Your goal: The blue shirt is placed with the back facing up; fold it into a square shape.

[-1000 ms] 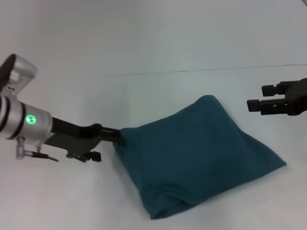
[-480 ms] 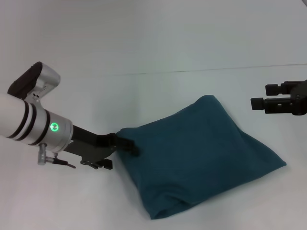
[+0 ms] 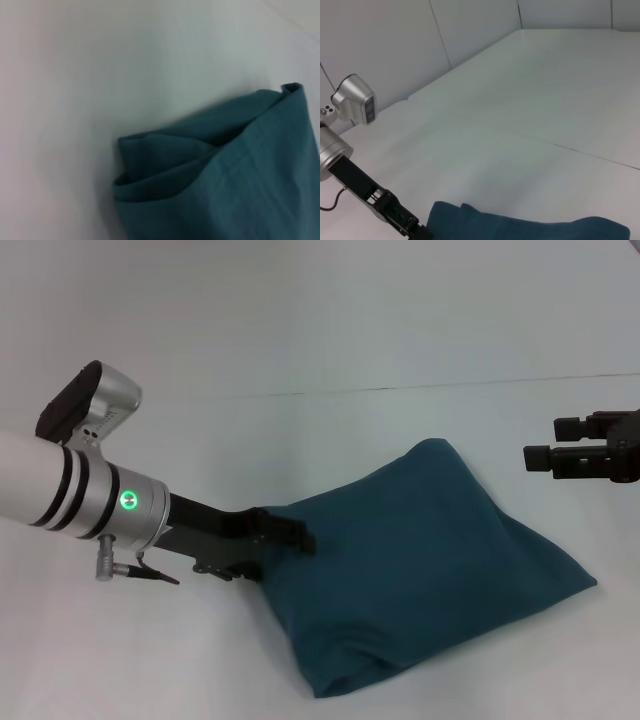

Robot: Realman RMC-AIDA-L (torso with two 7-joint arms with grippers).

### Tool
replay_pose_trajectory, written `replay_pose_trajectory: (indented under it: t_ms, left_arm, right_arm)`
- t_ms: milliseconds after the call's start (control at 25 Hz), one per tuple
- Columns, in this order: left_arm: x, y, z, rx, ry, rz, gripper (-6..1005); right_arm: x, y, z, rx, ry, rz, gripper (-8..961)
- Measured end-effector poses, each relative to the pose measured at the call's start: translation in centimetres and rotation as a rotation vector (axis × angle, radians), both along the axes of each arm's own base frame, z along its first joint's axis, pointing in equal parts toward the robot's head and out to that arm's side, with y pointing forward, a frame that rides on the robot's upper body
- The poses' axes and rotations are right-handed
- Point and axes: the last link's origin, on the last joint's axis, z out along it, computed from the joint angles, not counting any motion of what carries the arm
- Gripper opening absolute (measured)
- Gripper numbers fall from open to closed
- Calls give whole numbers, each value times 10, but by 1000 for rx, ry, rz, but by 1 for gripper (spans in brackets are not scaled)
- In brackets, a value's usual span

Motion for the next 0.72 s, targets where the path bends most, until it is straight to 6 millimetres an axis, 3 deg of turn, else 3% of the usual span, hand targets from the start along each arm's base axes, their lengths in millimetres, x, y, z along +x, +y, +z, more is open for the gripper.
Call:
replay_pose_trajectory:
  t_ms: [720]
  left_arm:
    - [5,2,-14,-9,35,-59,844]
  right_arm:
    - [-8,7,-2,0,0,20,785]
